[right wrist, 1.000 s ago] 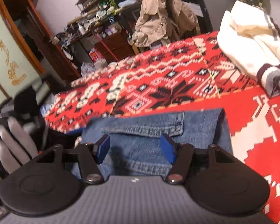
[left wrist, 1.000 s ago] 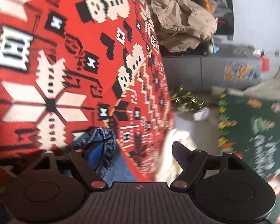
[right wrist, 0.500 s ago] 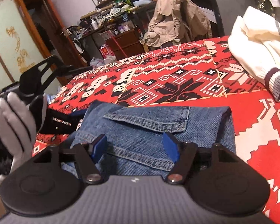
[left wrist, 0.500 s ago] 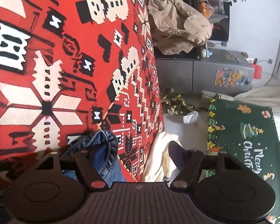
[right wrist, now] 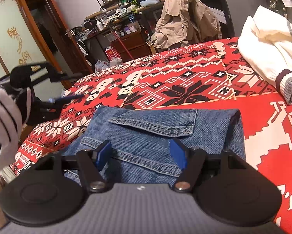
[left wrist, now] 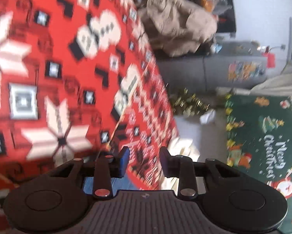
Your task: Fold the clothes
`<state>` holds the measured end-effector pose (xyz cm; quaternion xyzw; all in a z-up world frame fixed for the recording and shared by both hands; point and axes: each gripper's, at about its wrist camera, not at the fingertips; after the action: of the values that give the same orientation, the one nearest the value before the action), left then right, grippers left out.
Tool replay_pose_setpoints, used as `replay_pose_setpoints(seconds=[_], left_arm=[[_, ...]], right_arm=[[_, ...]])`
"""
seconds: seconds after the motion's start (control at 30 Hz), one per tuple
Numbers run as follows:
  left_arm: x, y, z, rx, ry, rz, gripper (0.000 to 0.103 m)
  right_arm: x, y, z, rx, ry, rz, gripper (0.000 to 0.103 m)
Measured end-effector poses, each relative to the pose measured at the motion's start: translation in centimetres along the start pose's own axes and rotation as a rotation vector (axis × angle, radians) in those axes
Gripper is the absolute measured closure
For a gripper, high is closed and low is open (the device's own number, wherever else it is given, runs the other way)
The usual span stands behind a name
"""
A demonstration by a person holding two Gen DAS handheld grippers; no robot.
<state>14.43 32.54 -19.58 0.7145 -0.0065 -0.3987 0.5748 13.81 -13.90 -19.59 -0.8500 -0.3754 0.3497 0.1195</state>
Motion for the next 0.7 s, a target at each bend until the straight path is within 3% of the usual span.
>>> replay_pose_setpoints(seconds=[0.13,0.33,0.47,0.53,0.6,0.7], left_arm=[[1.2,-1.0,1.1,0.001,0.001,-0.042,0.057],[2.9,-0.9,1.5,0.010,-0.061,-0.053,0.054],[3.2,-2.2,0.9,-0.103,-0.058,-0.001,0.054],[3.1,-2.9,0.8,-0.152,-0.056,0.026,0.059],[2.8,-3.2,0.6,-0.180,-0.047,0.051,0.078],[2.5,-3.7,0.9,-0.190,-0.031,0.070,0.088]], right_arm=[[0.0,0.2,-0.1,0.007,-0.001,-0.004,0.032],[-0.1,0.3,-0.1,0.013,0.001,-0.005,0.032],[-0.1,0.4,-0.1,0.015,0.001,-0.011,0.032],[-0.1,0.4,-0.1,0.011,-0.002,-0.010,0.032],[-0.1,0.4,-0.1,0.005,-0.007,-0.012,0.032],[-0.1,0.5,-0.1,0.009,-0.009,-0.019,0.032]])
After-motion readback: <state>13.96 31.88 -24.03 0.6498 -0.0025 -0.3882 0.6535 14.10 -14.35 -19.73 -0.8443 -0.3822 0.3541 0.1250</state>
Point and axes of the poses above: each gripper's, at about its wrist camera, not at the fingertips, and x roughly the way its jaws point, y to its right, z to its underside, and after that the axes turned 7 degrees about -z, right-handed
